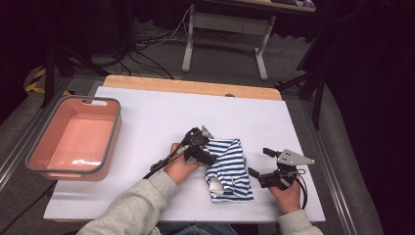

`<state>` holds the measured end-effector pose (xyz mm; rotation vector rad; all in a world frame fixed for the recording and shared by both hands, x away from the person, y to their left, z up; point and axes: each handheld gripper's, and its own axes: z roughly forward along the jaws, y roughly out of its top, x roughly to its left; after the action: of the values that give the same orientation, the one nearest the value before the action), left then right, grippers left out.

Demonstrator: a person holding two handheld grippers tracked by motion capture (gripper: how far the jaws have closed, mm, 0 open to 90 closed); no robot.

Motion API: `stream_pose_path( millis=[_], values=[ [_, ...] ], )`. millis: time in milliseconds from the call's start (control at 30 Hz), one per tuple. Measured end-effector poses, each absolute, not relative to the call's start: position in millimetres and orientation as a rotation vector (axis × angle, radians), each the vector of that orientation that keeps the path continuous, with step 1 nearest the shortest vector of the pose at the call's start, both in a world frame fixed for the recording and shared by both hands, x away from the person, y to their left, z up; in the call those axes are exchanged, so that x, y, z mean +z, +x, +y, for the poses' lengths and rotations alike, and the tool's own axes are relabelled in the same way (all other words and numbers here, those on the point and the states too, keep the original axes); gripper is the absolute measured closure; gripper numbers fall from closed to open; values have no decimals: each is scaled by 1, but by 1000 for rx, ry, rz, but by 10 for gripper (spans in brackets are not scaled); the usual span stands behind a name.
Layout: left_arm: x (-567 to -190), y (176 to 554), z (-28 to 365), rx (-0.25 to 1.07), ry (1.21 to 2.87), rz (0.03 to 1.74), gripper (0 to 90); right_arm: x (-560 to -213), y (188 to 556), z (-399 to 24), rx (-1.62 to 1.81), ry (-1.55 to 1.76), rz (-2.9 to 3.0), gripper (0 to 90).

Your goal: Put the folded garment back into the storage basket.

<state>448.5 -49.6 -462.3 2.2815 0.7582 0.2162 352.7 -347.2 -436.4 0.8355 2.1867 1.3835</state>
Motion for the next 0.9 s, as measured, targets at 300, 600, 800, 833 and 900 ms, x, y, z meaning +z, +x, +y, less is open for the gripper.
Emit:
stream_pose_path(
  millis=[300,600,800,833,900],
  values=[
    [-457,440,-55,206,2295,717,323,-436,353,-345,1368,826,2198,10],
    [-453,435,-60,121,2303,691,718,-436,352,-343,1360,812,2202,11],
    [-451,438,-55,75,2264,695,748,-437,353,-345,1376,829,2198,11],
    [-449,438,-54,72,2251,684,749,-437,353,-346,1383,832,2194,11],
    [-444,439,-51,62,2220,649,750,-438,353,-347,1388,838,2186,11]
  ],
)
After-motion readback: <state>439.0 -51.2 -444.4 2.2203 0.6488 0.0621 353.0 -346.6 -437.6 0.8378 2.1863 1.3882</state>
